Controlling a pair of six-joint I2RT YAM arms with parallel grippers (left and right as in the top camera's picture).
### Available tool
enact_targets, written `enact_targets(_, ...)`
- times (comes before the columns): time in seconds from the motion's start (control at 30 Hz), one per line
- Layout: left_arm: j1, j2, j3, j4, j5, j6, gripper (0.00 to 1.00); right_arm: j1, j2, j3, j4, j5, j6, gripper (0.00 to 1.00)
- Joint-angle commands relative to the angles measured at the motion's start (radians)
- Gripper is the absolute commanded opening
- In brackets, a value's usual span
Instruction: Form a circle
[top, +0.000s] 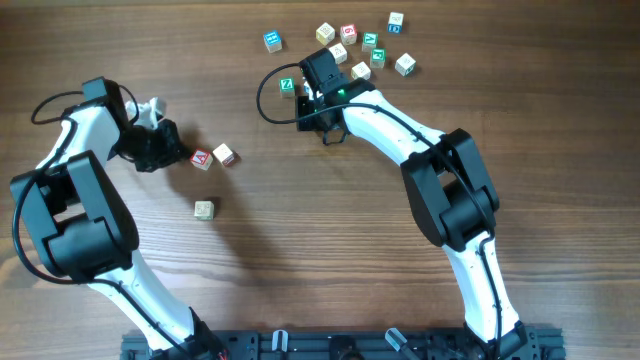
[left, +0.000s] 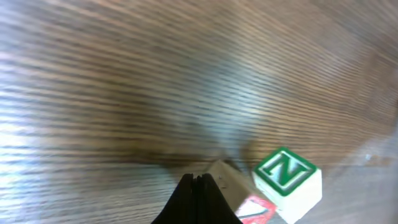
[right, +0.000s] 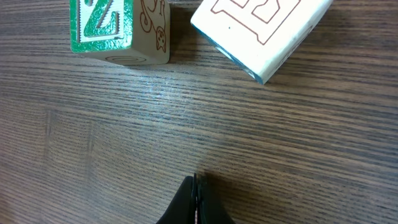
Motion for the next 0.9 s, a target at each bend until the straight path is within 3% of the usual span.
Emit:
enact_targets(0.0, -0.003, 0.006, -0.011, -0.021, -0.043, -0.069, 0.04, 0.001, 0.019, -0.018, -0.027, 0.036, 0.011, 0.05)
enact_targets(0.87, -0.003, 0.006, -0.011, -0.051, 0.000, -0.069, 0.04, 0.001, 0.019, -0.018, -0.027, 0.036, 0.011, 0.05)
